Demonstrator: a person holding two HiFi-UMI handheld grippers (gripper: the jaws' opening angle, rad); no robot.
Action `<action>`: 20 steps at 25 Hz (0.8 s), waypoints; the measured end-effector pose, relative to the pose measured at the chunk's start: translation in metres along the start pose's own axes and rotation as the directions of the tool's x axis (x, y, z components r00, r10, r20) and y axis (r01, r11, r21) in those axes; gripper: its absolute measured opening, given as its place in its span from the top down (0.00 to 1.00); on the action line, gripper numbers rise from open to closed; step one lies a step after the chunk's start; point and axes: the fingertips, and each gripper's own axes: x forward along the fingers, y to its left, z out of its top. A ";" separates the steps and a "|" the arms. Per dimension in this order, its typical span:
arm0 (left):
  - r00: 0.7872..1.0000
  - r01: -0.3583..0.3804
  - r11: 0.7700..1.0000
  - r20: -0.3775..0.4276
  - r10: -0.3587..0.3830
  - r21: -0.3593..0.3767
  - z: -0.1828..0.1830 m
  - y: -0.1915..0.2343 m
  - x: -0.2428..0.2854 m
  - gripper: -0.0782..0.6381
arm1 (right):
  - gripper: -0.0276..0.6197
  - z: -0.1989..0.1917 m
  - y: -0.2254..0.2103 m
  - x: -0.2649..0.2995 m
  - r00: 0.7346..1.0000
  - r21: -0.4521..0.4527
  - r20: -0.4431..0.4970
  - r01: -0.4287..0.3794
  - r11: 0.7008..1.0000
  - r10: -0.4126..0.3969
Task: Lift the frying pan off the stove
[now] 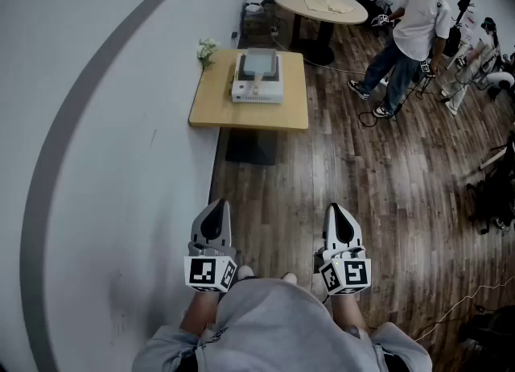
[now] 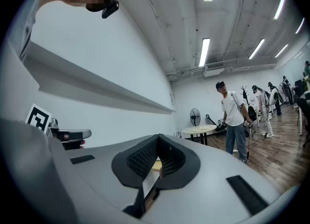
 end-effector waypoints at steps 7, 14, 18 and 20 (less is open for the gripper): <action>1.000 0.001 1.000 -0.004 -0.001 0.000 0.001 0.000 0.001 0.89 | 0.96 0.001 0.003 0.003 1.000 -0.001 -0.004 -0.010 1.000 0.010; 1.000 0.002 1.000 -0.005 -0.002 -0.005 0.000 0.000 0.002 0.89 | 0.96 0.000 0.004 0.003 1.000 -0.001 -0.009 -0.015 1.000 0.015; 1.000 0.005 1.000 -0.007 -0.005 -0.009 -0.001 0.003 0.002 0.89 | 0.96 -0.004 0.009 0.008 0.999 0.005 -0.022 -0.030 1.000 0.030; 1.000 0.010 1.000 -0.009 -0.010 -0.009 0.000 0.004 0.001 0.89 | 0.96 -0.002 0.014 0.011 0.999 -0.009 -0.016 -0.032 0.999 0.032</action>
